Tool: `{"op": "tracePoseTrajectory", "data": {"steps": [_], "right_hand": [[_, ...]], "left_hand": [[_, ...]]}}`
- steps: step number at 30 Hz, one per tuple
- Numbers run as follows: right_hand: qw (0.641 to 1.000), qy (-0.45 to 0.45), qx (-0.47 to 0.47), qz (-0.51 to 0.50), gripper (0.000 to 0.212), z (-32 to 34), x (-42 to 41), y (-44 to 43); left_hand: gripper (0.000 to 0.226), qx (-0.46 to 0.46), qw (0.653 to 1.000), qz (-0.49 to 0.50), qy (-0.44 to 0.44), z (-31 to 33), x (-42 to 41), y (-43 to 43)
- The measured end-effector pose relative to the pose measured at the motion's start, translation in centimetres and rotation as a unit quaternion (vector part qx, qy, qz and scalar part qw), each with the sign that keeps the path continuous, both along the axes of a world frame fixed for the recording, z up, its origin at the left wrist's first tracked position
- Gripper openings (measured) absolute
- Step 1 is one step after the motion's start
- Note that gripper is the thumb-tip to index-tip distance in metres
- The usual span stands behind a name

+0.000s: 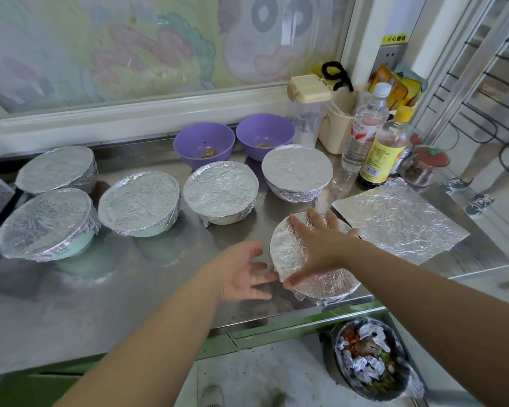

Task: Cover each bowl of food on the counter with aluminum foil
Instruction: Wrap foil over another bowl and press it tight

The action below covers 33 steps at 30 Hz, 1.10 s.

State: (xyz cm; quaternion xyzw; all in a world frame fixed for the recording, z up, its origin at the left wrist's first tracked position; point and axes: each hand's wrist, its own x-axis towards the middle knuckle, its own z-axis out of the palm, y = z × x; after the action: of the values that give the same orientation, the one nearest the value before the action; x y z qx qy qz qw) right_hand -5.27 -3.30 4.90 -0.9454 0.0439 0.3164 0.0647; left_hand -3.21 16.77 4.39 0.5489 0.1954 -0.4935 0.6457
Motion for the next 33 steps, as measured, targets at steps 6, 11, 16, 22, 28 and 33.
{"op": "tracePoseTrajectory", "data": {"steps": [6, 11, 16, 22, 28, 33], "right_hand": [[1.000, -0.004, 0.005, -0.001, 0.149, 0.0, -0.1, 0.0], [1.000, -0.002, 0.007, -0.005, 0.151, -0.2, 0.0, 0.1], [1.000, -0.003, 0.001, -0.003, 0.151, -0.1, 0.0, 0.2], [1.000, -0.003, -0.005, -0.005, 0.152, -0.1, 0.1, 0.3], [1.000, -0.005, -0.004, -0.007, 0.152, -0.1, 0.1, 0.4], [1.000, -0.009, 0.000, -0.011, 0.152, -0.3, 0.1, 0.3]], "left_hand": [[0.026, -0.084, 0.987, 0.132, -0.021, 0.4, -2.5, -3.1], [0.048, -0.081, 0.989, 0.120, -0.010, 1.4, -2.1, -3.4], [0.057, -0.088, 0.989, 0.116, 0.029, 1.8, -1.5, -3.1], [0.050, -0.081, 0.992, 0.093, 0.012, 2.2, -1.4, -3.4], [0.046, -0.074, 0.996, 0.021, -0.052, 0.7, -1.6, -3.4], [0.047, -0.007, 0.988, -0.118, -0.096, 0.5, 0.2, -2.3]]}}
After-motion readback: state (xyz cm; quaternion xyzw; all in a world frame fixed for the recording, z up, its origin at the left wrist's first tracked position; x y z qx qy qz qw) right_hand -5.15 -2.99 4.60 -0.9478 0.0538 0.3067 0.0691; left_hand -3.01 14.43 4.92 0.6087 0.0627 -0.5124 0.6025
